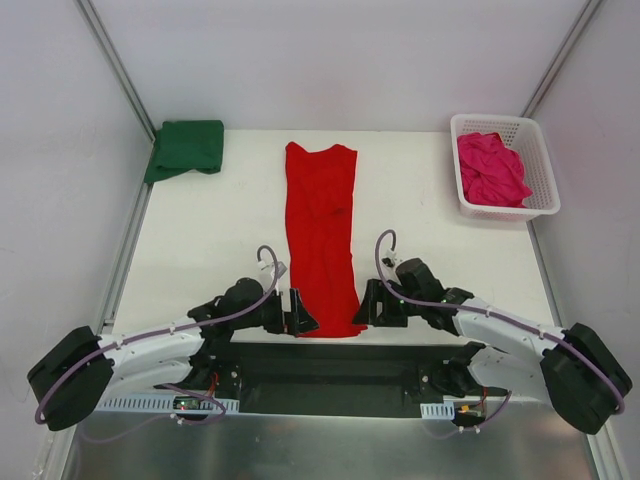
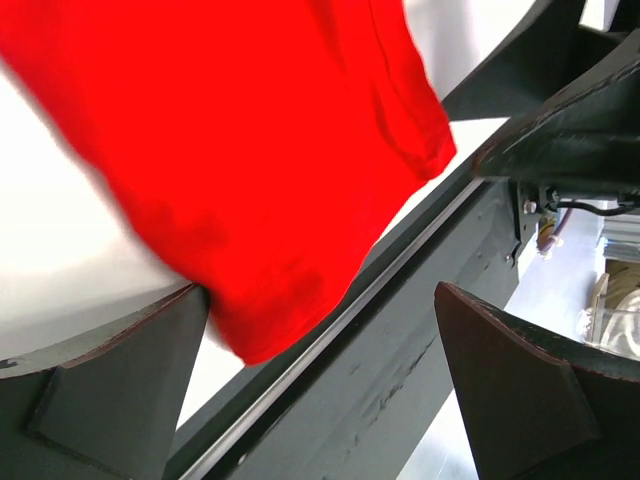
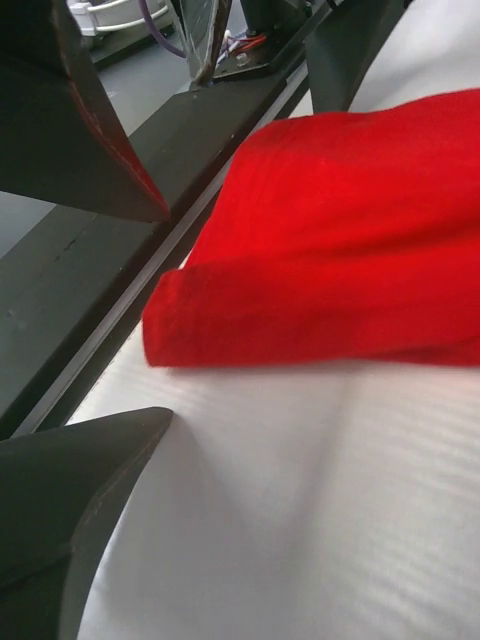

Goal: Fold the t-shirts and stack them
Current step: Grab the bottom of the folded rectangular tshirt with both arms

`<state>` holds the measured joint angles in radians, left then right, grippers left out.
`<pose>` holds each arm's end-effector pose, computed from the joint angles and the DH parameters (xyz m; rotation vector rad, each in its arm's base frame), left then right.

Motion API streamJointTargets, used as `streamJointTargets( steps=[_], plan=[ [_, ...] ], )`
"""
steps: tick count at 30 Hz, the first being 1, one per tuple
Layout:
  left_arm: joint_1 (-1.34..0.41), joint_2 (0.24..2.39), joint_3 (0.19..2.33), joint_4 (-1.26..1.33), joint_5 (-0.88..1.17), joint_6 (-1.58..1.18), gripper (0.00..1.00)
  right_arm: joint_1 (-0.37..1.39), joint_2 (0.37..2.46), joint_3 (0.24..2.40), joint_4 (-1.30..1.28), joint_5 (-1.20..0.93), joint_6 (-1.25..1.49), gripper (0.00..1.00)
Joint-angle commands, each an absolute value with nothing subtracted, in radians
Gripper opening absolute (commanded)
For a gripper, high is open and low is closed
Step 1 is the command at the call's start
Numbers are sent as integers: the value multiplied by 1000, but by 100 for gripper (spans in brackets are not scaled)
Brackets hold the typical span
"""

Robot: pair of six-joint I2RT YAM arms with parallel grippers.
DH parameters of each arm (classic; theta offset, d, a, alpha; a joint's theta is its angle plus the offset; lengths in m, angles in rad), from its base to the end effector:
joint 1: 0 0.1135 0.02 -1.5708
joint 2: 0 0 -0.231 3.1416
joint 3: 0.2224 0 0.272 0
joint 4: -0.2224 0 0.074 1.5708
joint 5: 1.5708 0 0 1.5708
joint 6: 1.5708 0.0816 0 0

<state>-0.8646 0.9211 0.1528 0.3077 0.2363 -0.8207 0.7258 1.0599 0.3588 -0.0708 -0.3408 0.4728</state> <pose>0.1478 -0.2027 0.0881 0.2169 2.2660 -1.2302 0.1738 0.1907 0.0845 -0.4955 2.4572 0.9505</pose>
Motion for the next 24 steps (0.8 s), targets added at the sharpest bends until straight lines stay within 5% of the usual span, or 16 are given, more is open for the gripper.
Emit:
streamJointTargets(
  steps=[1, 18, 24],
  plan=[
    [-870, 1022, 132, 304, 259, -810, 99, 788, 1126, 360, -5, -273, 538, 78],
    [-870, 911, 126, 184, 273, -801, 99, 902, 1151, 359, 5, -206, 584, 78],
    [-871, 956, 140, 181, 285, -789, 70, 919, 1127, 345, -20, -183, 595, 78]
  ],
)
